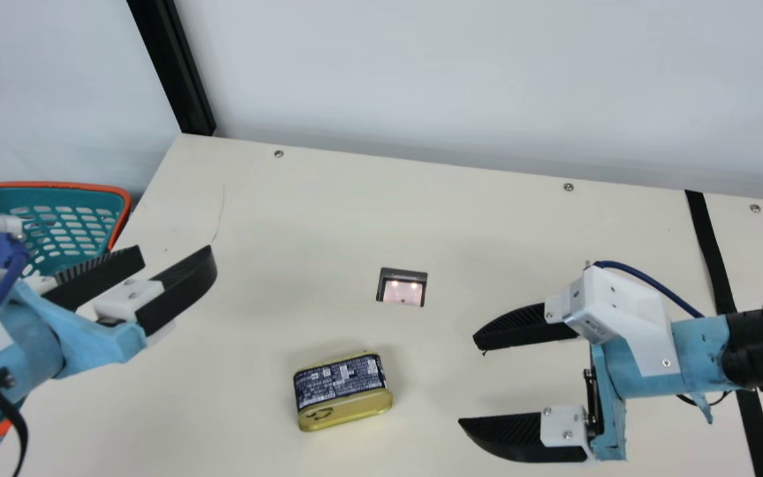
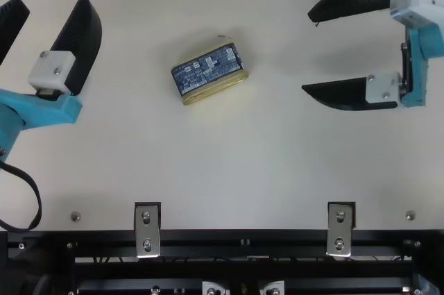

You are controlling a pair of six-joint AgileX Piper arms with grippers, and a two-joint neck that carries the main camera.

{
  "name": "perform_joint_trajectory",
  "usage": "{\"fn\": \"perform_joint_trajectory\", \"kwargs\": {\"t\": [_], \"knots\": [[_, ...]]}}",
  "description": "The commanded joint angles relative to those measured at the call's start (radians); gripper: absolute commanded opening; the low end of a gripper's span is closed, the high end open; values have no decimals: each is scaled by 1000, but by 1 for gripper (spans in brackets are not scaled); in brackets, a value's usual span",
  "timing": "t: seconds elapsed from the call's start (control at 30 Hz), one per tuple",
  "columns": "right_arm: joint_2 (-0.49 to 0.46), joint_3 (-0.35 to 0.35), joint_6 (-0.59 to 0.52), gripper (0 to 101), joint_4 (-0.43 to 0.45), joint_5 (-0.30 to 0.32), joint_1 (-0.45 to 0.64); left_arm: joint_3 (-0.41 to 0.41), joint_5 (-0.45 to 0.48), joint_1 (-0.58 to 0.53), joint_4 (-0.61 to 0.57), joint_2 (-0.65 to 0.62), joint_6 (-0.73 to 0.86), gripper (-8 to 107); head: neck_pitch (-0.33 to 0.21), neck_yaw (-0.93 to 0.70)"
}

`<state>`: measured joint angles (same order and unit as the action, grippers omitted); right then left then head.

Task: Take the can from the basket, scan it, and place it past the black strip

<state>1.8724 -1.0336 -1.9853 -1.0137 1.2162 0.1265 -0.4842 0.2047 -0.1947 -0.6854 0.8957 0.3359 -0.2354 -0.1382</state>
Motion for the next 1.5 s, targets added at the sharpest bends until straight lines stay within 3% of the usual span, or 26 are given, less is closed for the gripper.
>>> {"fn": "perform_joint_trajectory", "kwargs": {"t": [0.0, 0.67, 0.9, 1.23, 1.47], "knots": [[0, 0, 0, 101, 0, 0, 0, 0, 0, 0, 0, 0, 0, 90, 0, 0], [0, 0, 0, 101, -1, 0, 0, 0, 0, 0, 0, 0, 0, 90, 0, 0], [-54, -32, 60, 101, 26, -1, -28, 0, 0, 0, 0, 0, 0, 90, 0, 0], [-201, -131, 221, 101, 186, 4, -158, 0, 0, 0, 0, 0, 0, 90, 0, 0], [-235, -224, 335, 101, 316, 4, -315, 0, 0, 0, 0, 0, 0, 90, 0, 0]]}}
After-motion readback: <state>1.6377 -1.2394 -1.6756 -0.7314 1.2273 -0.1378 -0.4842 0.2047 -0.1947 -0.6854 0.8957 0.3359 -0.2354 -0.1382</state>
